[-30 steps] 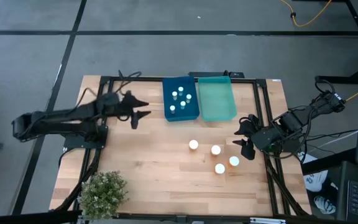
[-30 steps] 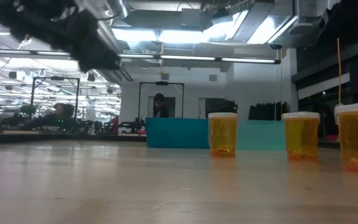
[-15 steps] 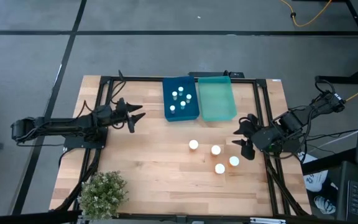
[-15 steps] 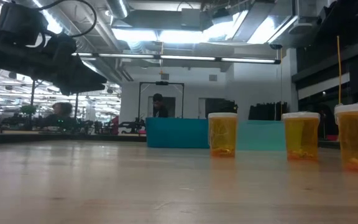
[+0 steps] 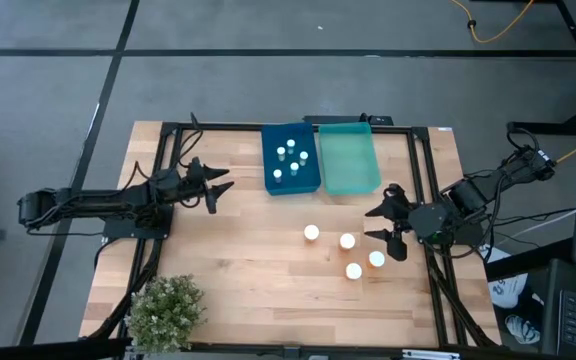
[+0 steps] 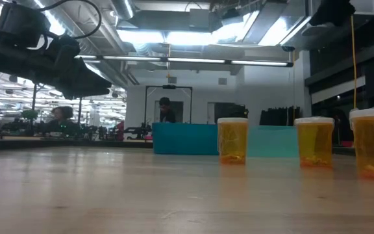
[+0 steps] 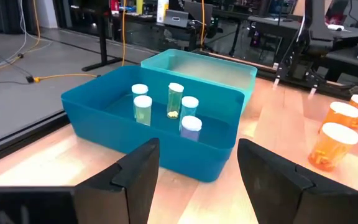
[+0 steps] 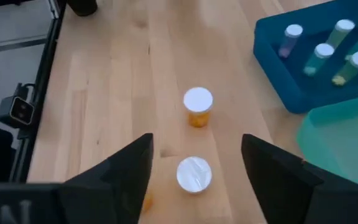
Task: Pick and place medicine bottles into bin by pill shape (circle, oval)
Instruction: Put the orange pill bottle on the green bin
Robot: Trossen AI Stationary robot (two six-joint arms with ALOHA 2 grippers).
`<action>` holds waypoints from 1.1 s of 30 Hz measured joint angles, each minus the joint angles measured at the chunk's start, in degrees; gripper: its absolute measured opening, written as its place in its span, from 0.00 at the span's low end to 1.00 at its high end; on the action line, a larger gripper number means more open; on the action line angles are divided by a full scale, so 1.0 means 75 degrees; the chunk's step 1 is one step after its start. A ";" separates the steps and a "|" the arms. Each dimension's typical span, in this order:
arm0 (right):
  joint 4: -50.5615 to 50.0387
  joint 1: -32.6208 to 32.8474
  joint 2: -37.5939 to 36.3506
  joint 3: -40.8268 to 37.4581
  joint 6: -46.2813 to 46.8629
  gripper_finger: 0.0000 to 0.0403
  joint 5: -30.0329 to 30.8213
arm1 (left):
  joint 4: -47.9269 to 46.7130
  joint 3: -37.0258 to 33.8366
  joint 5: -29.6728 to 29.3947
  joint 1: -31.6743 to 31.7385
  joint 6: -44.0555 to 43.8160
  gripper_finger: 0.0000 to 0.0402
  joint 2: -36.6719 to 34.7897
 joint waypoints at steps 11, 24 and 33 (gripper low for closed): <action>-0.2220 0.0251 0.0008 0.0000 0.3151 0.69 -0.3205 | -0.0006 0.0000 -0.0003 0.0000 0.0000 0.52 0.0003; -0.2230 0.1434 0.0883 -0.1140 0.3165 0.69 -0.2975 | -0.0009 0.0000 -0.0003 0.0000 0.0000 0.52 0.0003; -0.0461 0.1495 0.1902 -0.2214 0.2994 0.69 -0.2423 | -0.0009 0.0000 -0.0003 0.0000 0.0000 0.52 0.0003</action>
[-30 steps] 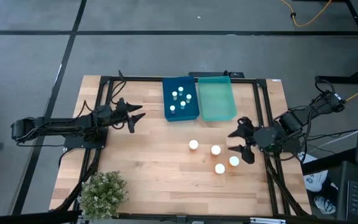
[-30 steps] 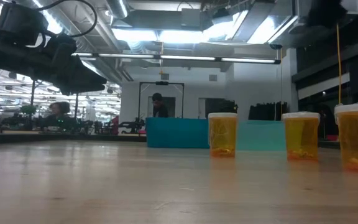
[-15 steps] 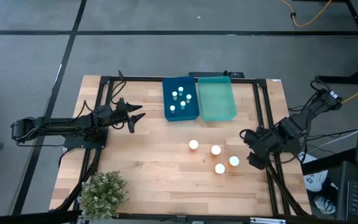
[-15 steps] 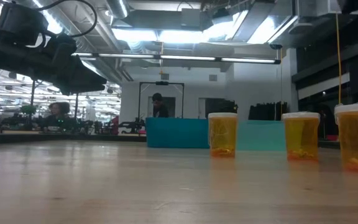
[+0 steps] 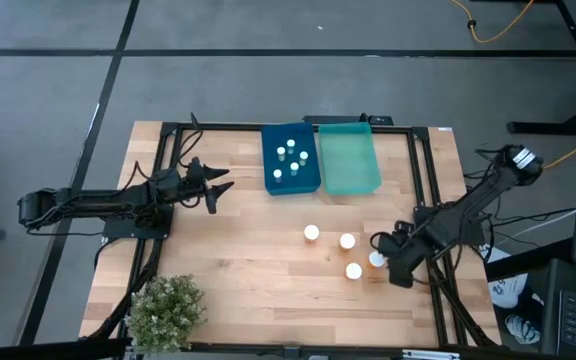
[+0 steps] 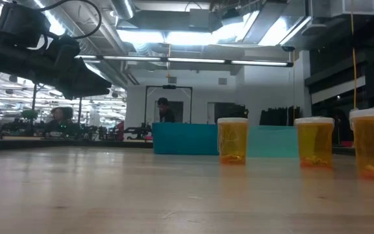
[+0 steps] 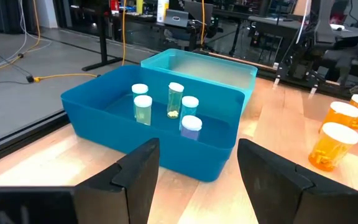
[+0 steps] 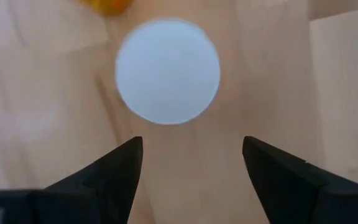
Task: Pick and place medicine bottles into bin by pill shape (circle, oval)
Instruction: Put the orange pill bottle on the green bin
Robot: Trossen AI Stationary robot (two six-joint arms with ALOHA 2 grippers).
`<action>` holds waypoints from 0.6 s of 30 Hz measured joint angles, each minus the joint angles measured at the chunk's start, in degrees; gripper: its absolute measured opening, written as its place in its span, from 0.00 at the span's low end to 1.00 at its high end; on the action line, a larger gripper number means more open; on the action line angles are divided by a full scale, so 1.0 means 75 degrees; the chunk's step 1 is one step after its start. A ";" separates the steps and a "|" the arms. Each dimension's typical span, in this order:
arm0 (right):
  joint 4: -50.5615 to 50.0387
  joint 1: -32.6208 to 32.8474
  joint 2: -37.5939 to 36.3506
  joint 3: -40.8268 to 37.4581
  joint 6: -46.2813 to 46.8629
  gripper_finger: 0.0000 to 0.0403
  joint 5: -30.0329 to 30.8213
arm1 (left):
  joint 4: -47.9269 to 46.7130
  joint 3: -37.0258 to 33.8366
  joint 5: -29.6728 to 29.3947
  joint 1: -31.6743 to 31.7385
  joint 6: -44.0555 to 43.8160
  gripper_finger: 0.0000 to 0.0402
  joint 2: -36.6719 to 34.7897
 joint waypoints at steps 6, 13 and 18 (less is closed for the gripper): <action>0.0667 0.0000 0.0483 -0.0109 -0.0425 0.69 0.0100 | -0.0011 0.0002 0.0000 0.0000 0.0000 0.52 0.0000; 0.1272 -0.0006 0.0531 0.0057 -0.1106 0.69 0.1090 | -0.0064 0.0003 -0.0001 0.0000 0.0000 0.52 0.0001; 0.1329 -0.0039 0.0543 0.0069 -0.1205 0.69 0.1146 | -0.0079 0.0003 -0.0003 0.0000 0.0000 0.52 0.0000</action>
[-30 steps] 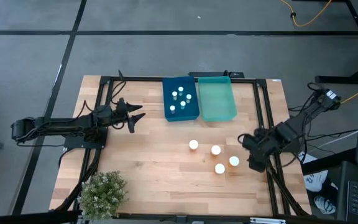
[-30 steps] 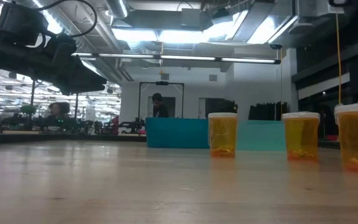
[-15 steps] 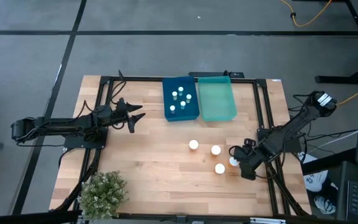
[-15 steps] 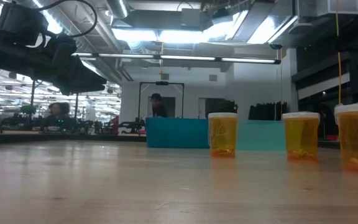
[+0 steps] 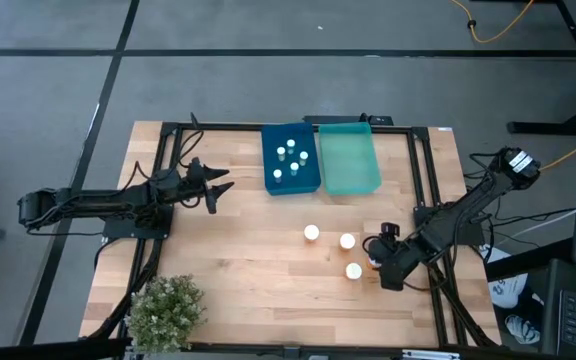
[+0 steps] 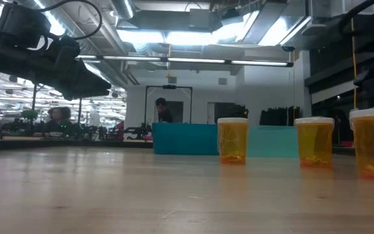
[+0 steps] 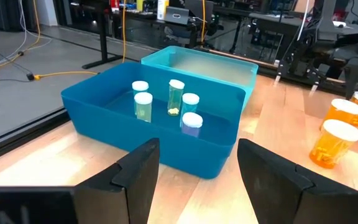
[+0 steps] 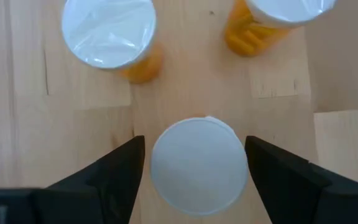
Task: Pick and place medicine bottles into bin by pill shape (circle, oval)
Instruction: Put the orange pill bottle on the green bin
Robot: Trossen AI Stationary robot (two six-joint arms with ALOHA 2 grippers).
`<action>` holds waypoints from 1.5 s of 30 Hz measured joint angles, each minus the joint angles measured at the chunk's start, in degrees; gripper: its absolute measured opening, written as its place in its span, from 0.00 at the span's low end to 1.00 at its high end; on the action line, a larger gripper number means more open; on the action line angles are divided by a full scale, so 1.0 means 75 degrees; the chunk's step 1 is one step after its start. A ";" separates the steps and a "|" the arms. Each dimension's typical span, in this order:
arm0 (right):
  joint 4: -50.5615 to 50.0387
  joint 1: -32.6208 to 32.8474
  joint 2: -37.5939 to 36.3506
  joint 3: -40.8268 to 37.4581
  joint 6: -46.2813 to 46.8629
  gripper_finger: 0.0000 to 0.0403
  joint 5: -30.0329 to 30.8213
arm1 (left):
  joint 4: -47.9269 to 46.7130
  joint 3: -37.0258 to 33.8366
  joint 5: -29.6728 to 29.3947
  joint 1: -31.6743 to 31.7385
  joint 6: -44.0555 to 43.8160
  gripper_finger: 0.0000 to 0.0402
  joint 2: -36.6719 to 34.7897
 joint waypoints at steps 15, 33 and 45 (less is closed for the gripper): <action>-0.0024 -0.0005 0.0000 -0.0137 0.0994 0.52 -0.0012 | 0.0001 0.0000 0.0000 0.0000 -0.0002 0.52 0.0000; -0.3596 -0.0334 -0.0256 0.1966 0.1824 0.51 0.0345 | -0.0047 0.0000 0.0000 0.0000 0.0000 0.52 0.0002; -0.6187 -0.3074 -0.0259 0.4707 0.1609 0.51 0.3066 | -0.0050 0.0000 0.0000 0.0000 -0.0003 0.52 0.0000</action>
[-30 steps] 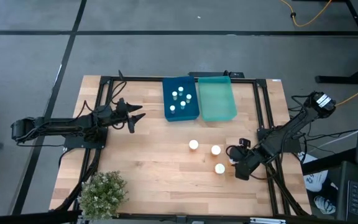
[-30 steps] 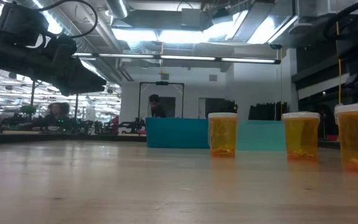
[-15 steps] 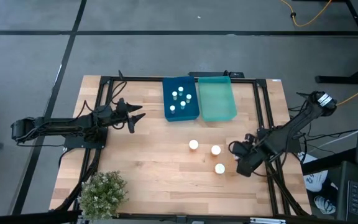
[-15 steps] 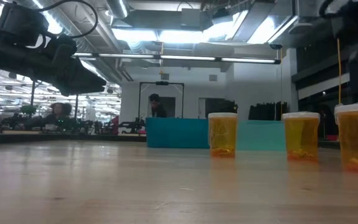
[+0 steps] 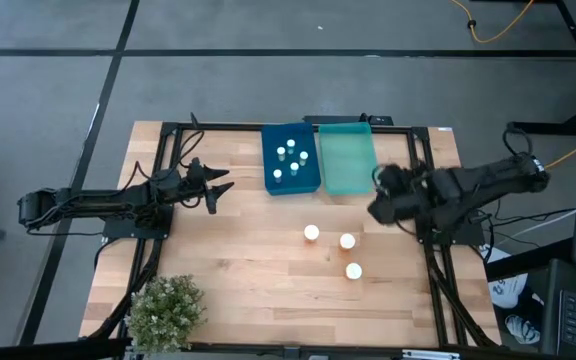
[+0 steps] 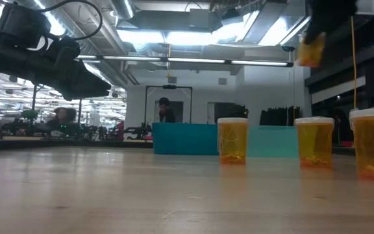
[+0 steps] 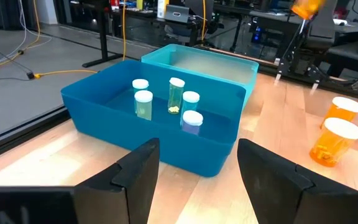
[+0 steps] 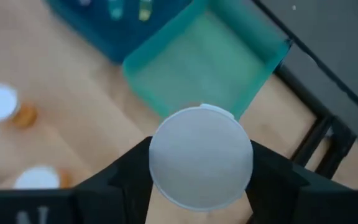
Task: Pick and place medicine bottles into bin by pill shape (circle, oval)
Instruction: Put the orange pill bottle on the green bin
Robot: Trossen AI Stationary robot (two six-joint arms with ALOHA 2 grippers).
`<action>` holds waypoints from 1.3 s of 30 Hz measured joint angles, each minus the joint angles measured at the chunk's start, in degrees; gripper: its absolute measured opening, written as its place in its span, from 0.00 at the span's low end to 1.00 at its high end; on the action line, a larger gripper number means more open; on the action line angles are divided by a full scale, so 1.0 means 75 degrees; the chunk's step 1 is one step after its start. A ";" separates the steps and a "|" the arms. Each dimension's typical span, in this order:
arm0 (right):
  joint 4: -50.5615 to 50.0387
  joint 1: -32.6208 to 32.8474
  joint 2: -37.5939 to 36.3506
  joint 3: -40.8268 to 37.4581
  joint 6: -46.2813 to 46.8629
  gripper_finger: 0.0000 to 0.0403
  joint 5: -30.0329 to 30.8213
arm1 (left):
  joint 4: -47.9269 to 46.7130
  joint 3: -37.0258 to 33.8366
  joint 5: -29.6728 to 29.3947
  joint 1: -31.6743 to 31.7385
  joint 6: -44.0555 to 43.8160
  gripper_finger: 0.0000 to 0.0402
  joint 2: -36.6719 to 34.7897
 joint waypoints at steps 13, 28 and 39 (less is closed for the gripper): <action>0.2163 -0.4384 0.0444 0.0161 -0.4023 0.51 -0.1864 | -0.0003 0.0000 0.0000 0.0002 0.0001 0.52 0.0001; 0.4219 -0.5975 0.3078 0.0151 -0.5883 0.51 -0.4146 | -0.0006 0.0000 0.0002 0.0000 0.0001 0.52 0.0002; 0.5688 -0.6868 0.4286 0.0148 -0.6014 0.51 -0.4273 | -0.0006 0.0000 0.0000 0.0000 0.0001 0.52 0.0002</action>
